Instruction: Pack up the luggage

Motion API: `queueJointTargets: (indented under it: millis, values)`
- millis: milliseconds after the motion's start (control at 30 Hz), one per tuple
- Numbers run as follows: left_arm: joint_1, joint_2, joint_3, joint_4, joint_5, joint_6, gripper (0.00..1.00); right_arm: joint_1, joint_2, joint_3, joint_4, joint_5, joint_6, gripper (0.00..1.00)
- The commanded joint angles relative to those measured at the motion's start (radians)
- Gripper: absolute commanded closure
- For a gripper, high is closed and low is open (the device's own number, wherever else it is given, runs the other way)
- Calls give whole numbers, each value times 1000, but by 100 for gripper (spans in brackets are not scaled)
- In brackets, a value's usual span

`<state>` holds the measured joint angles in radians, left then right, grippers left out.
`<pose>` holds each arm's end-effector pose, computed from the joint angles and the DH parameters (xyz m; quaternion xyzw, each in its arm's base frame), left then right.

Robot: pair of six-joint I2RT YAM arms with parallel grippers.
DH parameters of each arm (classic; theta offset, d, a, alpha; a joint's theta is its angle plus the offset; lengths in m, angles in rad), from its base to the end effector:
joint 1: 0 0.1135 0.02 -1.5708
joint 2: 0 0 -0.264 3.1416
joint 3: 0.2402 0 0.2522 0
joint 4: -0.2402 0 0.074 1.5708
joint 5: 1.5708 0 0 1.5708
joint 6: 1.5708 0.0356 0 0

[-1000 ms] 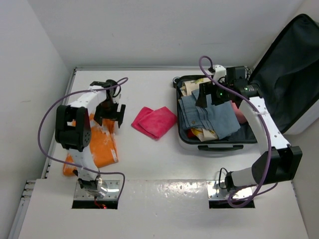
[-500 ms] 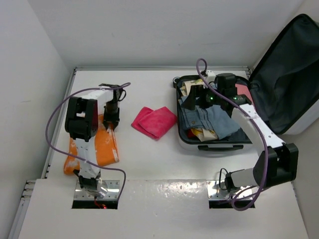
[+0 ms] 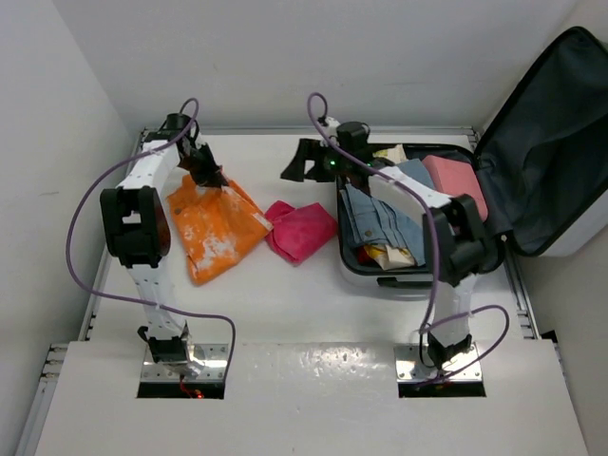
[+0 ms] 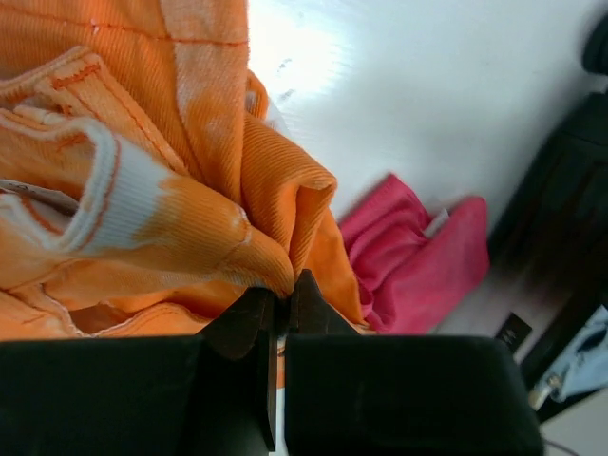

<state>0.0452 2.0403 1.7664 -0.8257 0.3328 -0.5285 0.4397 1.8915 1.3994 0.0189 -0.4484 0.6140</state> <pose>0.4404 0.0083 0.2445 -0.2342 0.9307 -0.2115 0.1850 0.3933 0.2021 0.2528 -0.0431 0.8387 0.4197 0.3443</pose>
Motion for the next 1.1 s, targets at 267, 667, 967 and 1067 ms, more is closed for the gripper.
queueJointTargets:
  millis: [267, 667, 967, 1067]
  values:
    - [70, -89, -206, 75, 163, 56, 100, 132, 444, 493, -40, -94, 92, 1]
    - [137, -69, -167, 148, 409, 56, 100, 188, 606, 532, 76, -276, 262, 1]
    - [147, -37, -157, 138, 367, 87, 100, 188, 696, 540, 159, -341, 493, 1]
    - [147, 4, -148, 138, 357, 96, 100, 189, 709, 530, 202, -363, 542, 1]
